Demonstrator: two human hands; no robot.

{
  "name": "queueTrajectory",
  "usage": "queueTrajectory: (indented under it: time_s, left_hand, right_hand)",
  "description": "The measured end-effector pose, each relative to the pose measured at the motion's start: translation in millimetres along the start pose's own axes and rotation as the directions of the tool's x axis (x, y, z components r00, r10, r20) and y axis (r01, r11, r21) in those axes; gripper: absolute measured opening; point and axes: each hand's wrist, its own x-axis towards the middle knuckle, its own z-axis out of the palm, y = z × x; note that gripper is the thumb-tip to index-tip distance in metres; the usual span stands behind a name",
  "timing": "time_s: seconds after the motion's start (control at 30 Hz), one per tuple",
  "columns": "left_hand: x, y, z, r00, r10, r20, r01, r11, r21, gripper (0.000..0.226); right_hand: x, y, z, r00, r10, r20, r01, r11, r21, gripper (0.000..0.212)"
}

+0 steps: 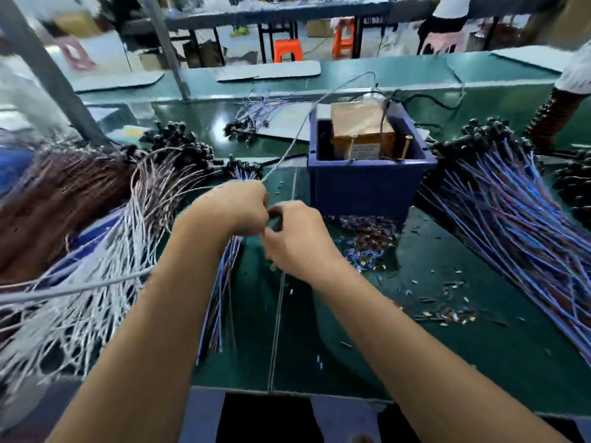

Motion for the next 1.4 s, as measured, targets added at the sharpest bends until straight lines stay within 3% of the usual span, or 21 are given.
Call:
queueTrajectory:
  time_s: [0.17,0.27,0.37,0.5,0.63,0.73,0.87,0.97,1.1,1.17,1.2,1.3,1.37,1.4]
  left_hand:
    - [14,-22,9,0.946,-0.174,-0.274,0.167,0.985,-0.049,0.019]
    - [25,-27,8,0.926,-0.189,-0.327,0.179,0.982,-0.061,0.028]
    - [37,-29,8,0.908,-0.198,-0.37,0.185,0.98,-0.071,0.015]
    - [50,-29,11,0.925,-0.214,-0.313,0.198,0.977,-0.081,0.009]
    - [54,-28,12,0.938,-0.21,-0.276,0.191,0.977,-0.094,0.008]
    - [54,-23,11,0.936,-0.204,-0.288,0.188,0.979,-0.082,0.027]
    - [52,-15,6,0.927,-0.214,-0.309,0.202,0.977,-0.071,0.019]
    - [49,-7,-2,0.935,-0.201,-0.292,0.187,0.979,-0.076,0.01]
    - [44,3,-14,0.95,-0.223,-0.22,0.158,0.947,-0.278,0.007]
    - [44,7,-15,0.958,-0.23,-0.171,0.113,0.85,-0.514,0.011]
    - [43,11,-14,0.965,-0.225,-0.138,0.078,0.745,-0.663,0.012]
    - [32,23,-11,0.99,-0.138,0.012,0.046,0.248,-0.968,0.01]
    - [27,29,-9,0.995,-0.04,0.088,0.086,-0.05,-0.995,0.012]
    - [25,30,-8,0.995,-0.025,0.098,0.094,-0.139,-0.986,0.013]
  right_hand:
    - [33,-21,30,0.997,0.023,0.08,-0.013,0.992,-0.127,0.016]
    - [44,-25,38,0.997,-0.013,0.072,0.031,0.967,-0.253,0.017]
    - [47,-24,44,0.999,0.001,0.032,0.007,0.965,-0.261,0.029]
    - [47,-16,51,1.0,-0.003,-0.022,-0.004,0.959,-0.284,0.033]
    - [44,-14,48,0.999,0.036,0.002,-0.035,0.972,-0.233,0.01]
    - [38,-13,40,0.998,0.058,0.021,-0.054,0.987,-0.149,0.031]
    - [31,-6,33,0.998,0.065,0.018,-0.067,0.993,0.098,0.019]
    - [26,1,30,0.995,0.096,0.03,-0.1,0.96,0.261,0.021]
    - [22,9,22,0.994,0.108,-0.021,-0.093,0.931,0.353,0.024]
    - [19,11,14,0.993,0.102,-0.054,-0.074,0.921,0.382,0.03]
    - [17,12,10,0.994,0.089,-0.063,-0.057,0.917,0.394,0.034]
    - [10,13,-5,0.997,0.007,-0.081,0.024,0.926,0.377,0.037]
    - [8,14,-15,0.996,-0.052,-0.075,0.075,0.935,0.346,0.036]
    - [7,15,-20,0.996,-0.066,-0.066,0.085,0.935,0.345,0.036]
